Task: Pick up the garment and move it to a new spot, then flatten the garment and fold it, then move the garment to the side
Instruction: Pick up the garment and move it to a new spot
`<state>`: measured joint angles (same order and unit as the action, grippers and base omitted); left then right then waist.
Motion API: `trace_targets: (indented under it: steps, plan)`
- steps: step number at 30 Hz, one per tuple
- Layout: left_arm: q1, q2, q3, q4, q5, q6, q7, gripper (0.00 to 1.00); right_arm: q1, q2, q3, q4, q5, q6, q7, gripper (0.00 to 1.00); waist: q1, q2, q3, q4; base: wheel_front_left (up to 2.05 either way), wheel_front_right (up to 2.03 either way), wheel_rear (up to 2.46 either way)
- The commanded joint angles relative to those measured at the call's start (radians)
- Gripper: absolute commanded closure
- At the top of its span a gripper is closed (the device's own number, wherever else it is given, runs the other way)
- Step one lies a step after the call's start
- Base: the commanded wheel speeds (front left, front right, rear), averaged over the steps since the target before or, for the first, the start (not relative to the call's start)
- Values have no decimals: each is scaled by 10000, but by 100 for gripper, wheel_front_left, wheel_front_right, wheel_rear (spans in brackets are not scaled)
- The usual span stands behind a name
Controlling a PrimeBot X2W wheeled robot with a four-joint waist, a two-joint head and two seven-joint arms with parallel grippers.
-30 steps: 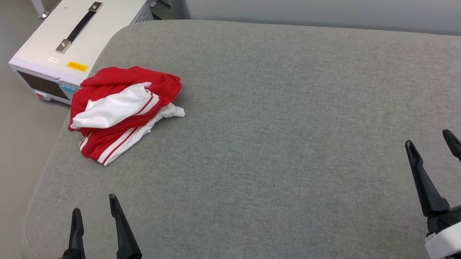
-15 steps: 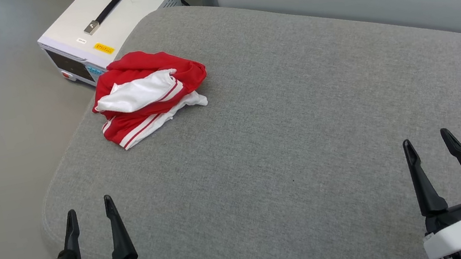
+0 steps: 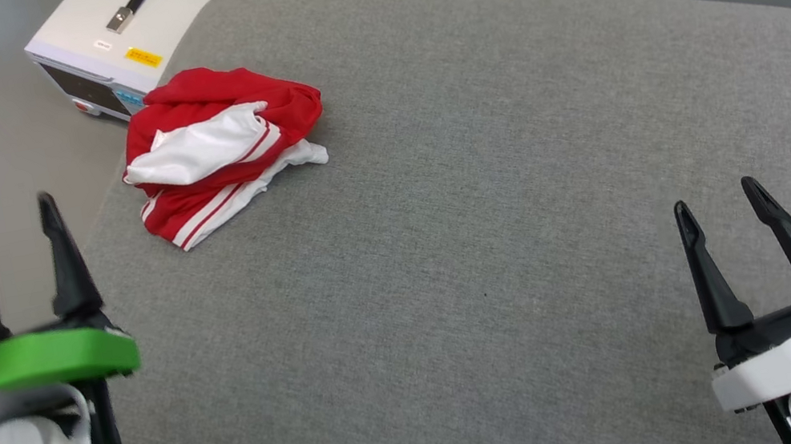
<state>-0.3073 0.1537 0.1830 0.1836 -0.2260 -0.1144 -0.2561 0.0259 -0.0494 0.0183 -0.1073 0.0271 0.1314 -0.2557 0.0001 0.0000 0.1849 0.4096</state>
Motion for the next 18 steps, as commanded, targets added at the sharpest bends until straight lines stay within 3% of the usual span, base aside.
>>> trace_targets:
  steps: [1, 5, 11, 18]
  plan:
    - [-549, 213, 40, 146, -128, -78, -57, 0, -256, -61, 7, -132, -80, -7, -61, 0, -1, 0, 506, -365, 0, 0, 0]
    - [-1900, 1167, -158, 679, -601, -150, -57, 0, -557, -258, 82, -315, -149, -7, -61, 0, -1, 0, 1039, -667, 0, 0, 0]
    - [-3604, 3056, -1905, 1688, -2067, -159, 224, 0, -964, -536, 94, -649, -193, -7, -61, 0, -1, 0, 1762, -978, 0, 0, 0]
    - [-5082, 4640, -4273, 2519, -4379, -161, 2451, 0, -1285, -736, 143, -1004, -234, -7, -61, 0, -1, 0, 2373, -1250, 0, 0, 0]
